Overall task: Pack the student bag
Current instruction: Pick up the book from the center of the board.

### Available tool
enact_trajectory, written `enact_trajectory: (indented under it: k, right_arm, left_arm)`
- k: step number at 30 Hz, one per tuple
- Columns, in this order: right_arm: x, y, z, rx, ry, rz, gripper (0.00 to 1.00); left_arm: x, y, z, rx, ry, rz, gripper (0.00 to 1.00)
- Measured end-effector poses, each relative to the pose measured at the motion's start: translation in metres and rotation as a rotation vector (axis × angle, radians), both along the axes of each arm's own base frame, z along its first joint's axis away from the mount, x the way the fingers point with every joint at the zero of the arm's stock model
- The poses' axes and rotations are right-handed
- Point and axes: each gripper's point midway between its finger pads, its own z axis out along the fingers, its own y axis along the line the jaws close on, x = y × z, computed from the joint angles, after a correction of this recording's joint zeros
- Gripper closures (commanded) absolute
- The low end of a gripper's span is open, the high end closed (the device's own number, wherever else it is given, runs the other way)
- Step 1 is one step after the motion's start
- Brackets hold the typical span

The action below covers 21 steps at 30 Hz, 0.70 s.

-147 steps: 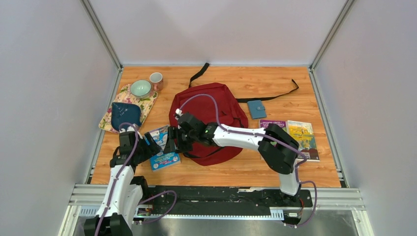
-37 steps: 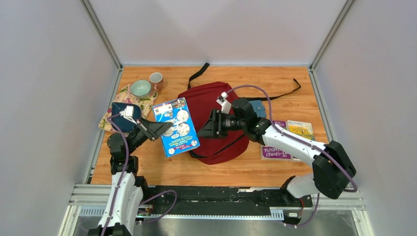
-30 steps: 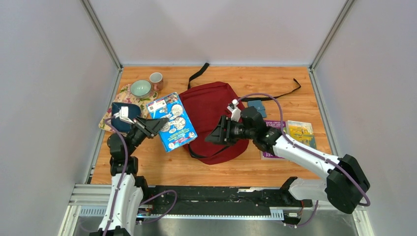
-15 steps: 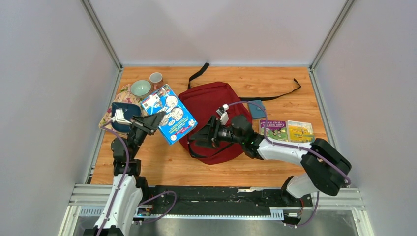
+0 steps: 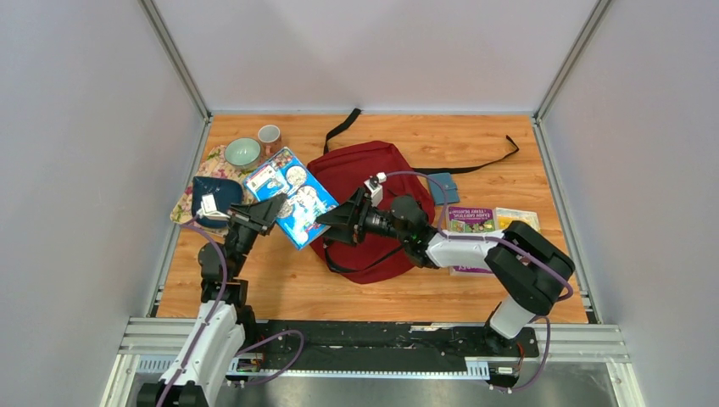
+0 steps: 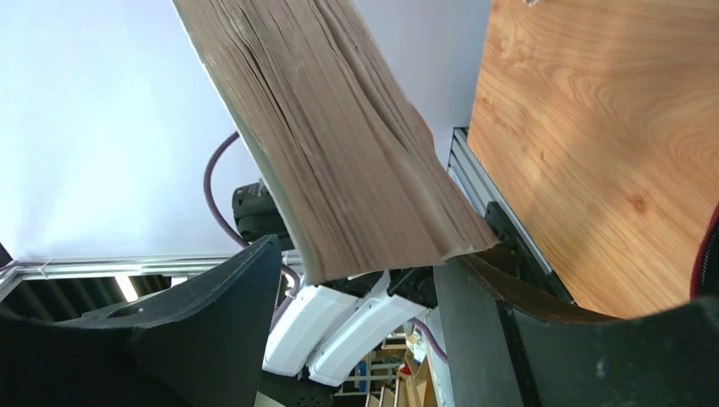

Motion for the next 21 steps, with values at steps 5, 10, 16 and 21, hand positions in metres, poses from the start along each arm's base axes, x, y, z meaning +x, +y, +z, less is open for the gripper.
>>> enact_trajectory:
  k: [5, 10, 16, 21]
  right_arm:
    - [0.005, 0.005, 0.004, 0.022, -0.013, -0.005, 0.33]
    - [0.009, 0.01, -0.004, 0.02, 0.005, -0.004, 0.34]
    - [0.013, 0.011, 0.001, 0.04, -0.007, -0.021, 0.34]
    - [0.014, 0.011, 0.0, 0.032, 0.0, -0.035, 0.32]
  left_arm:
    - [0.0, -0.001, 0.004, -0.025, -0.012, 0.005, 1.0]
    - [-0.002, -0.008, 0.002, -0.042, -0.012, -0.023, 1.0]
    - [-0.006, -0.011, -0.011, -0.071, 0.014, -0.037, 1.0]
    - [-0.006, -0.006, -0.001, -0.087, -0.026, -0.009, 1.0]
